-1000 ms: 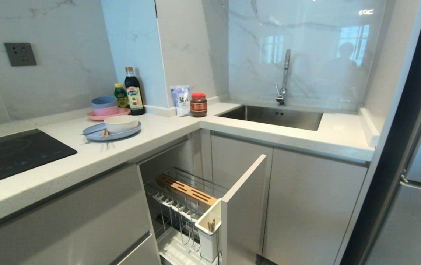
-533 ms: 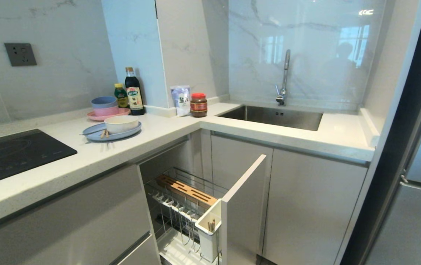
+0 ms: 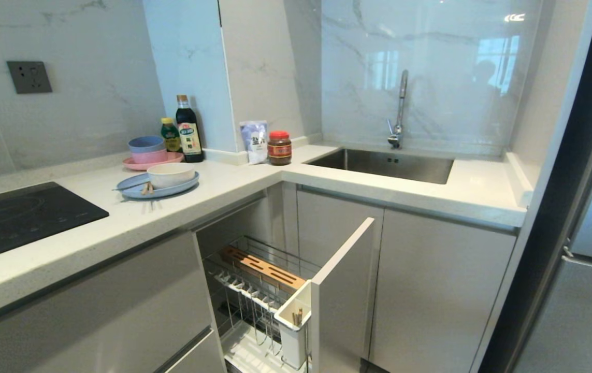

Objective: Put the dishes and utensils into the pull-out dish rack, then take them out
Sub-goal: Close the cupboard

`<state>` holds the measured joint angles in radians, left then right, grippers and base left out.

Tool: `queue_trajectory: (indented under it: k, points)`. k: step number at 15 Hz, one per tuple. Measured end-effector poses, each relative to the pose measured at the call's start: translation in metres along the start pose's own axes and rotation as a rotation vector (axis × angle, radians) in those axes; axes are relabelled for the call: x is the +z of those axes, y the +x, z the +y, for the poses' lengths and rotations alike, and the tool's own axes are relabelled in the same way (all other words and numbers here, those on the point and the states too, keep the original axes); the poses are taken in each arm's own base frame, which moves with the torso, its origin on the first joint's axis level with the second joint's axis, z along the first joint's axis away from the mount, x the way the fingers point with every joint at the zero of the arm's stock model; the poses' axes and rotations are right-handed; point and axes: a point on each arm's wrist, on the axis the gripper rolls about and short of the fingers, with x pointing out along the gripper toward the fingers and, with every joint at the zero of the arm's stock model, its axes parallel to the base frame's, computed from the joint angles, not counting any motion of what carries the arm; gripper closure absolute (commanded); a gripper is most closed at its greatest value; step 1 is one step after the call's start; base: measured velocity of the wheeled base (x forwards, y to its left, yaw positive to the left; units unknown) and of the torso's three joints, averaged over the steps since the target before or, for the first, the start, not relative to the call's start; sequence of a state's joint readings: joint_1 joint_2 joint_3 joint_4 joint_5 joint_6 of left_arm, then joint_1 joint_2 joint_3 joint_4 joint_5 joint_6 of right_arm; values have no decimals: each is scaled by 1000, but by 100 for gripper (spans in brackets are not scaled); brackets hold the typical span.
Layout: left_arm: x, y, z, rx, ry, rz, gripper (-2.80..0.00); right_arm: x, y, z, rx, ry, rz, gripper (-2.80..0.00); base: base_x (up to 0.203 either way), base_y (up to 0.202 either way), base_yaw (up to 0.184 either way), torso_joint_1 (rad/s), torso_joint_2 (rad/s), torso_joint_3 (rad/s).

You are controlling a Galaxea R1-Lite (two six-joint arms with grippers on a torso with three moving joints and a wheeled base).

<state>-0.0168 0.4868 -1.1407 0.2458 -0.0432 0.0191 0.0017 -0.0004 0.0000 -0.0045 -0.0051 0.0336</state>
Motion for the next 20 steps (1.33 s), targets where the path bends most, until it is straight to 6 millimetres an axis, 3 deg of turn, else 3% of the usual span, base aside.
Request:
queue_trajectory:
  k: [4, 7, 10, 13, 17, 20]
  points:
    - [42, 87, 6, -116, -185, 74, 0, 0, 0, 0, 0, 0, 0, 0, 0, 0, 0, 0, 0, 0]
    - [34, 147, -4, -241, -407, 194, 0, 0, 0, 0, 0, 0, 0, 0, 0, 0, 0, 0, 0, 0]
    - [2, 197, -37, -425, -494, 382, 0, 0, 0, 0, 0, 0, 0, 0, 0, 0, 0, 0, 0, 0]
    - [-43, 234, -95, -543, -448, 575, 0, 0, 0, 0, 0, 0, 0, 0, 0, 0, 0, 0, 0, 0]
    - [-112, 266, -167, -504, -314, 783, 0, 0, 0, 0, 0, 0, 0, 0, 0, 0, 0, 0, 0, 0]
    - [-158, 276, -202, -504, -227, 942, 0, 0, 0, 0, 0, 0, 0, 0, 0, 0, 0, 0, 0, 0]
